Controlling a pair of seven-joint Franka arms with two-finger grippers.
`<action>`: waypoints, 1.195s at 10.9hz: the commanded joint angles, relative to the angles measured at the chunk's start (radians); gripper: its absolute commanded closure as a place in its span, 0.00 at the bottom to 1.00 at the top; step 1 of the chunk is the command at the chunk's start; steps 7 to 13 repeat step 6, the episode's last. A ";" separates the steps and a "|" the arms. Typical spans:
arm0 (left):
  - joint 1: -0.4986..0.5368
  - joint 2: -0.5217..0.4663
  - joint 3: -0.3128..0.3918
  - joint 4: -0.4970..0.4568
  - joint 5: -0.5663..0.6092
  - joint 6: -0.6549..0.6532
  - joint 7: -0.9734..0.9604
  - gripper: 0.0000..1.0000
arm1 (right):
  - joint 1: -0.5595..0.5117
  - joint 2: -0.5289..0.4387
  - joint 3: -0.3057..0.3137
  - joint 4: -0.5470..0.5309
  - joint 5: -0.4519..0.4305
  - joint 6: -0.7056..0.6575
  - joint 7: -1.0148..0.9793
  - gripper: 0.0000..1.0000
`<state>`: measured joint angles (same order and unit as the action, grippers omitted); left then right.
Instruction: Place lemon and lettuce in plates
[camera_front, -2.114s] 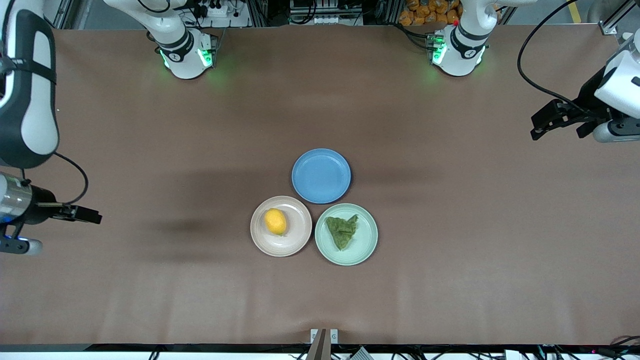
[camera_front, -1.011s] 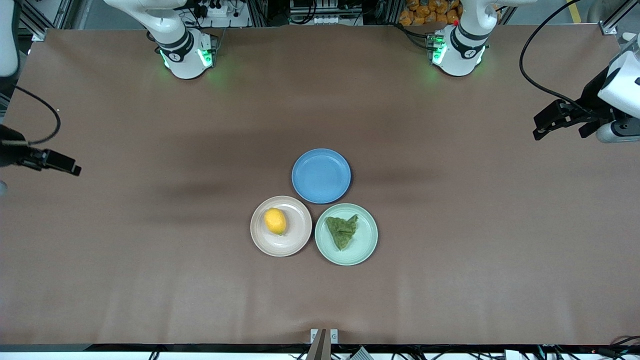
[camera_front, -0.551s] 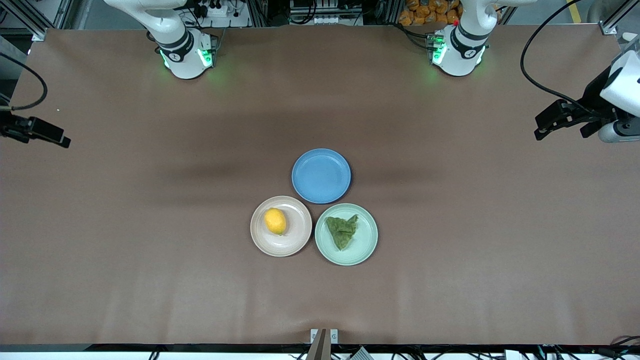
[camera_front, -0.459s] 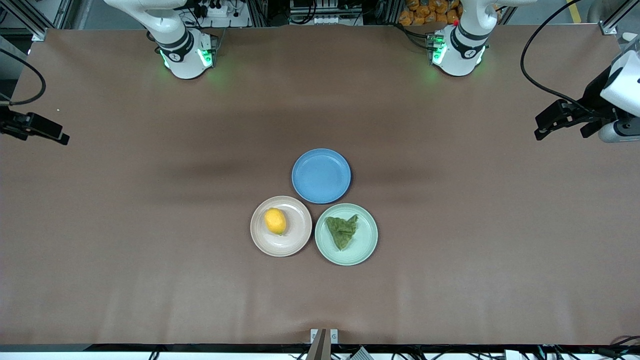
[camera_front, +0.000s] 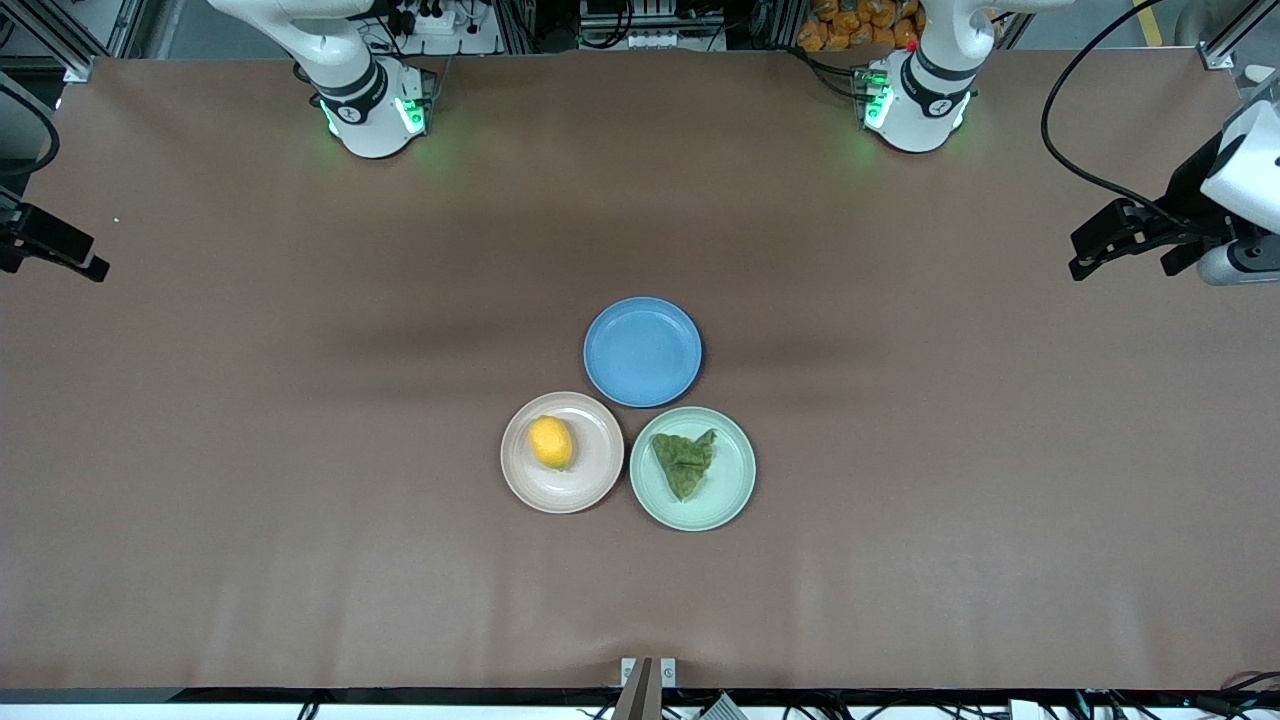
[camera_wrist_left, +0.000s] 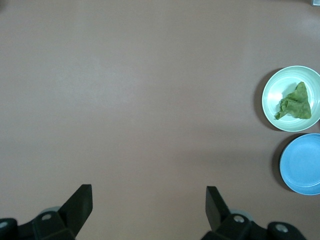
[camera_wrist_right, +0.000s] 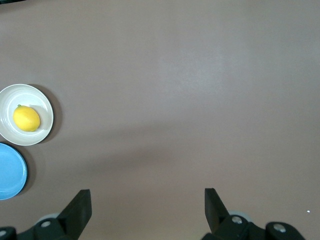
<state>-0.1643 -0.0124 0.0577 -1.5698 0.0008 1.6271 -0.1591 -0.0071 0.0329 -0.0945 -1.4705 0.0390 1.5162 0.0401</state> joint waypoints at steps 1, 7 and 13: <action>0.005 -0.004 0.001 0.008 -0.013 -0.007 0.029 0.00 | -0.005 0.009 0.007 0.007 -0.013 -0.014 0.006 0.00; 0.002 -0.004 0.001 0.022 -0.013 -0.007 0.027 0.00 | 0.007 0.009 0.015 0.015 -0.062 -0.014 0.006 0.00; 0.002 -0.004 0.001 0.022 -0.013 -0.007 0.027 0.00 | 0.007 0.009 0.015 0.015 -0.062 -0.014 0.006 0.00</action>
